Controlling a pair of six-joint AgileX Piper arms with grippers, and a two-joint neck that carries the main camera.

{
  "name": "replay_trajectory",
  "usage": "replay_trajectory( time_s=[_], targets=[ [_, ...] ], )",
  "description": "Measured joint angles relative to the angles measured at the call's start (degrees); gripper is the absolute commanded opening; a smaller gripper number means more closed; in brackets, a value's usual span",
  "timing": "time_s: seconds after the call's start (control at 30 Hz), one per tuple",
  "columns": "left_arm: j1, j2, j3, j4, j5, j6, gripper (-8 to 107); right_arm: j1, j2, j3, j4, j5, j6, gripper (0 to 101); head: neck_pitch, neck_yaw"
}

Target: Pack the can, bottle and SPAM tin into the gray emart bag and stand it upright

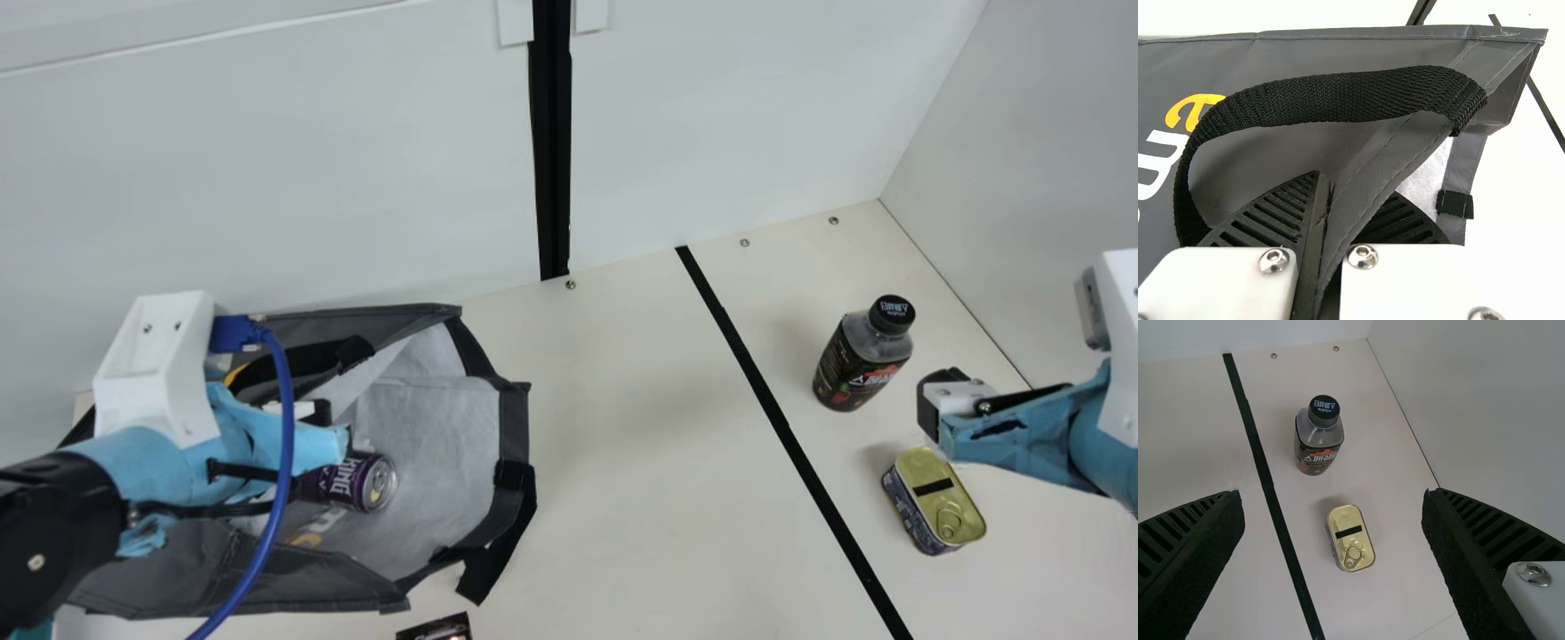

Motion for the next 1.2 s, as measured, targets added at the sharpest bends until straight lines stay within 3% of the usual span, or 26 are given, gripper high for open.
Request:
replay_trajectory(
  time_s=[0.57, 1.2],
  targets=[
    [0.0, 0.0, 0.0, 0.0, 0.0, 0.0, -8, -1.0, 6.8, -5.6, 2.5, 0.0, -1.2, 95, 0.0, 0.0],
    [0.0, 0.0, 0.0, 0.0, 0.0, 0.0, -8, -9.2, 17.0, -13.3, 10.6, -0.1, -8.8, 95, 0.0, 0.0]
  ],
)
